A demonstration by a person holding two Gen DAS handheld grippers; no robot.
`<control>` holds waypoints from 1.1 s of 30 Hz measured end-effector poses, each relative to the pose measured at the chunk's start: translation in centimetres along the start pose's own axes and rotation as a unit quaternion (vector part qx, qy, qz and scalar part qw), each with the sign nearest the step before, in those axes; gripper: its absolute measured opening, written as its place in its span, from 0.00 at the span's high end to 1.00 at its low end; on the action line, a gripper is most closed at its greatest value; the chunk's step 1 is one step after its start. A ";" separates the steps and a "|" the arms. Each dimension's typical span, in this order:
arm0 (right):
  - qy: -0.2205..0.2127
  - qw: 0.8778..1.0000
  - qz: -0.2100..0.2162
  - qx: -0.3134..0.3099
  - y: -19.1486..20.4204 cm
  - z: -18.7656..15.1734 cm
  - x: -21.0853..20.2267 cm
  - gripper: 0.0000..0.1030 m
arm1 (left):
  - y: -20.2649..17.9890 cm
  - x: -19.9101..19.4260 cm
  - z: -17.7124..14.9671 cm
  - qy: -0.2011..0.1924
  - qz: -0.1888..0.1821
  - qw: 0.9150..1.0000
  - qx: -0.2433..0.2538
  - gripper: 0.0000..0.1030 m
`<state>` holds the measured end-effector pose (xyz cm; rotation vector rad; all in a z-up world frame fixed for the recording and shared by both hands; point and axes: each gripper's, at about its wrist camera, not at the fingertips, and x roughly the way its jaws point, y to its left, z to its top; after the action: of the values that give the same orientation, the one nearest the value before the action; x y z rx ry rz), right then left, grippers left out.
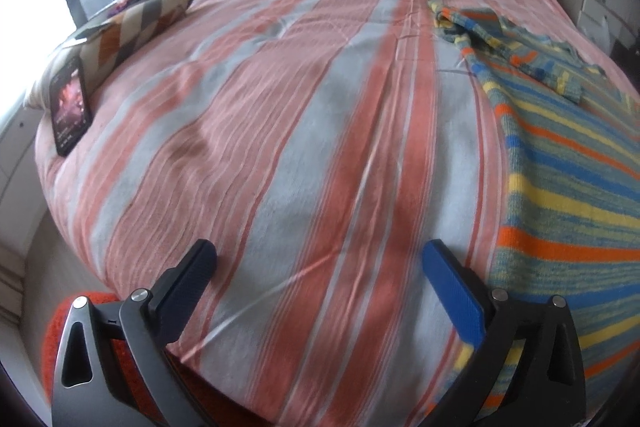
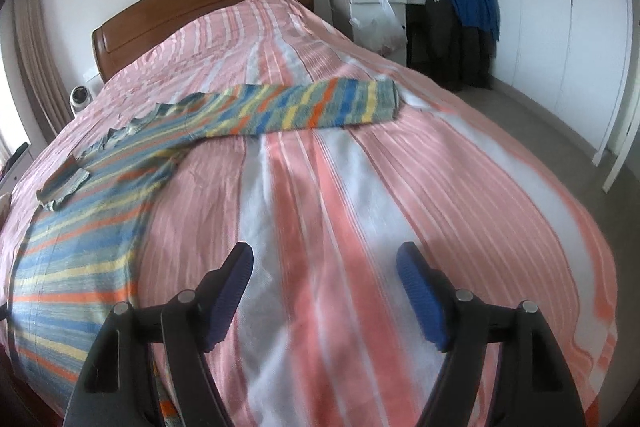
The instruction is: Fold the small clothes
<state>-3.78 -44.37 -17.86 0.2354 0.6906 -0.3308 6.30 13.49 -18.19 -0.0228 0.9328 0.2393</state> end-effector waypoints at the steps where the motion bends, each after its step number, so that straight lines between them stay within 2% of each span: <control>1: 0.002 1.000 -0.001 -0.002 0.0 -0.1 0.1 0.28 | 0.0 0.0 0.0 0.000 -0.001 1.000 -0.001 0.00; 5: 0.004 1.000 -0.005 -0.010 0.5 -0.2 0.3 0.24 | -0.6 -0.1 -0.4 -0.010 0.015 1.000 0.014 0.00; 8: 0.005 1.000 -0.005 -0.010 0.7 -0.2 0.4 0.23 | -1.1 -1.2 0.6 0.014 0.038 0.998 0.051 0.01; 9: 0.005 1.000 -0.002 -0.009 0.7 -0.2 0.3 0.23 | -1.4 -2.5 1.2 -0.003 0.050 0.996 0.068 0.02; 10: 0.005 1.000 0.000 -0.008 0.6 -0.3 0.3 0.22 | -1.7 -3.8 1.8 -0.026 0.046 0.995 0.080 0.02; 12: 0.006 1.000 0.003 -0.010 0.7 -0.5 0.2 0.21 | -3.2 -7.3 4.5 -0.079 -0.010 0.990 0.118 0.02; 13: 0.006 1.000 0.003 -0.013 0.8 -0.5 0.2 0.21 | -4.1 -8.3 5.7 -0.088 -0.037 0.986 0.138 0.01; 14: 0.006 1.000 0.002 -0.016 0.9 -0.6 0.4 0.19 | -5.9 -9.4 7.6 -0.096 -0.079 0.976 0.176 0.01; 16: 0.005 1.000 0.003 -0.018 1.1 -0.6 0.6 0.17 | -9.1 -9.7 9.7 -0.092 -0.126 0.959 0.235 0.01; 18: 0.005 1.000 0.005 -0.017 1.3 -0.6 0.7 0.17 | -13.7 -8.3 11.3 -0.087 -0.157 0.935 0.305 0.01; 21: 0.004 1.000 0.012 -0.014 1.3 -0.7 0.6 0.17 | -19.5 -3.7 11.8 -0.065 -0.149 0.909 0.383 0.01; 24: 0.004 1.000 0.018 -0.013 1.2 -0.9 0.4 0.17 | -23.0 1.9 12.1 -0.020 -0.129 0.901 0.413 0.02; 25: 0.004 1.000 0.019 -0.013 1.2 -0.9 0.3 0.17 | -23.4 3.2 12.1 -0.007 -0.125 0.903 0.411 0.06; 26: 0.004 1.000 0.021 -0.012 1.1 -1.0 0.3 0.17 | -23.5 4.2 12.4 0.000 -0.136 0.909 0.395 0.08; 27: 0.005 1.000 0.021 -0.013 1.1 -0.9 0.3 0.17 | -23.0 4.5 13.1 0.005 -0.165 0.917 0.363 0.29; 28: 0.005 1.000 0.022 -0.014 1.1 -0.9 0.3 0.17 | -22.0 4.8 14.1 0.021 -0.188 0.927 0.324 0.78; 29: 0.005 1.000 0.022 -0.015 1.2 -1.0 0.3 0.17 | -21.1 4.8 14.6 0.029 -0.184 0.937 0.296 0.92; 31: 0.005 1.000 0.022 -0.013 1.2 -1.0 0.3 0.17 | -18.1 3.7 16.4 0.005 -0.180 0.954 0.238 0.92; 33: 0.005 1.000 0.023 -0.012 1.3 -0.9 0.4 0.17 | -12.8 2.0 18.7 -0.018 -0.172 0.973 0.156 0.92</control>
<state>-3.61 -42.98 -18.68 0.2297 0.6971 -0.2781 25.00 3.71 -9.74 0.1091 0.9059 -0.2286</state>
